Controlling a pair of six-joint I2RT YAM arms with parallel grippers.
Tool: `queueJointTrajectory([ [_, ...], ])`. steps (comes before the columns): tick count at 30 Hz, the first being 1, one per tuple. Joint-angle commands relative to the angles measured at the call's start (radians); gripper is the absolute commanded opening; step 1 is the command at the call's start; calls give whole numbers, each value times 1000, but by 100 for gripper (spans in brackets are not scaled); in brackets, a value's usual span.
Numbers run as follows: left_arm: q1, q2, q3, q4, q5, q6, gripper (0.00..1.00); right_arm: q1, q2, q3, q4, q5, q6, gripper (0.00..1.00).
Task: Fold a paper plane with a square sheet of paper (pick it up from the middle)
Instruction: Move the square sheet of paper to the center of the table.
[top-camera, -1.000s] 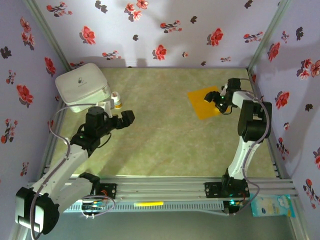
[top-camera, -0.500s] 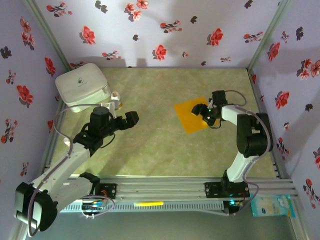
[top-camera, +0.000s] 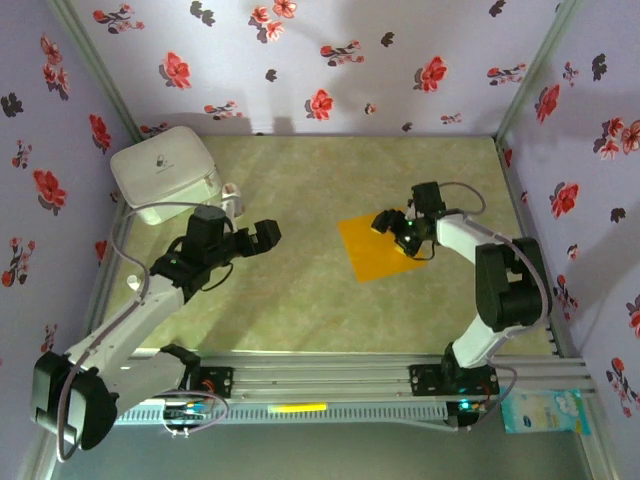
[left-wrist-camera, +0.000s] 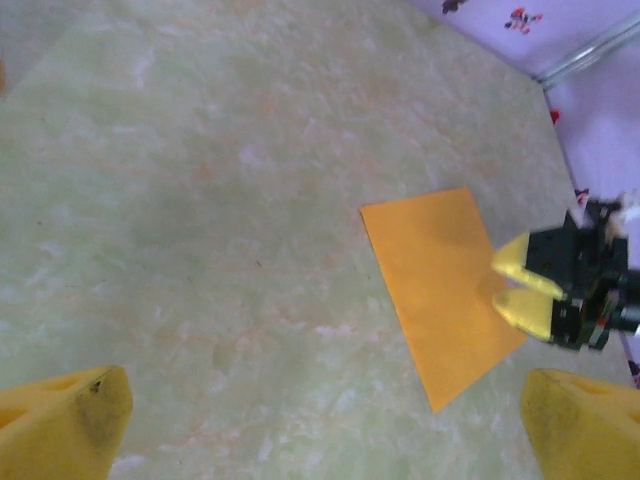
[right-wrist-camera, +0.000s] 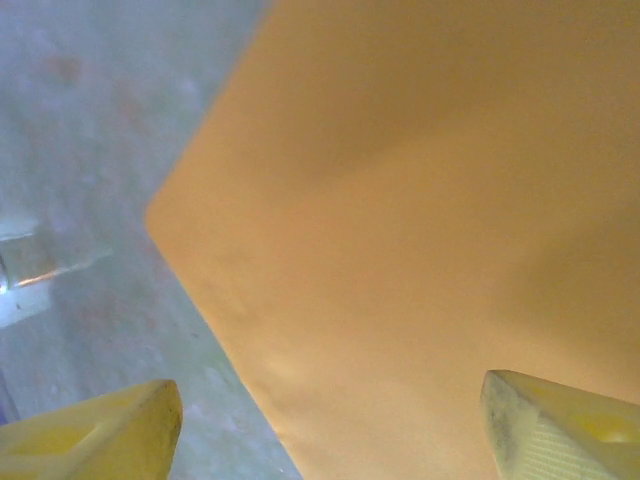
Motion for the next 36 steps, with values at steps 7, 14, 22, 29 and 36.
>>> queueJointTrajectory([
  [7,-125,198,158,-31,-106,-43,100,-21,232,218,-198,-92,-250,77],
  [14,-175,327,273,-75,-156,-79,100,-21,288,207,-191,-51,-225,76],
  [22,-194,376,316,-58,-193,-122,100,-18,242,56,-75,-50,-65,74],
  [29,-199,340,284,-59,-220,-137,100,17,142,-163,174,-33,174,72],
  [36,-198,283,242,-69,-207,-103,100,168,58,-336,399,74,432,72],
])
